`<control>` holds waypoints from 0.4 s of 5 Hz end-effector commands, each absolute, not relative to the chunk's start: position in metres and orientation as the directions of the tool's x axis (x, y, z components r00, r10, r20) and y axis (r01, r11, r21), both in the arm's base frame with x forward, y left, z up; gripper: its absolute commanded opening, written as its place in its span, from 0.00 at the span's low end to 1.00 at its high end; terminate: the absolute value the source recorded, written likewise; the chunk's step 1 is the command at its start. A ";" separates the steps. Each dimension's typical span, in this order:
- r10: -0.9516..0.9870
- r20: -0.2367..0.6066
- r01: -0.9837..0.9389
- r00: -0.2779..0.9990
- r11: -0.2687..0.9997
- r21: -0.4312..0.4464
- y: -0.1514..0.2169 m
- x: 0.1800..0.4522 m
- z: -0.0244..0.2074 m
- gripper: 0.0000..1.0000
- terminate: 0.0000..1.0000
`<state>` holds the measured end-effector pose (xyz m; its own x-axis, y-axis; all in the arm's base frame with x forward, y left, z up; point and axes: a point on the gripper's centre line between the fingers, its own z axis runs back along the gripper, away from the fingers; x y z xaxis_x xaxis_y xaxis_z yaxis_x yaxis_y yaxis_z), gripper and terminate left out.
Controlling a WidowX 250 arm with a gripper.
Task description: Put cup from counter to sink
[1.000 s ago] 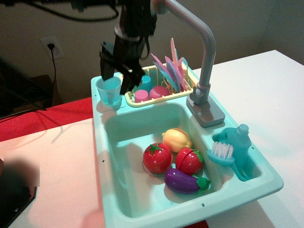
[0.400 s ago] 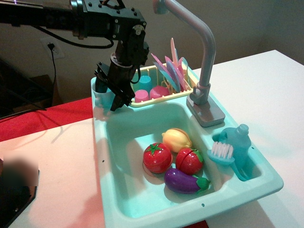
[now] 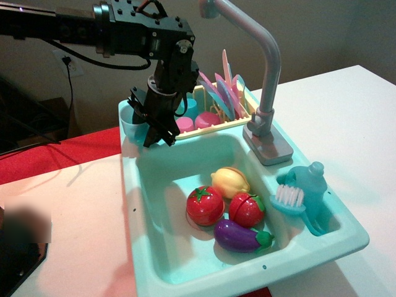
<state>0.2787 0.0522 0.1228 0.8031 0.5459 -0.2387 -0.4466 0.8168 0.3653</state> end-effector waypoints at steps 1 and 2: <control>0.506 -0.169 -0.441 0.846 0.842 0.312 0.026 0.300 0.142 0.00 0.00; 0.454 -0.169 -0.392 0.875 0.868 0.304 0.002 0.319 0.140 0.00 0.00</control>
<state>0.3203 -0.0092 0.1223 0.8791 0.4212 -0.2232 -0.3414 0.8831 0.3217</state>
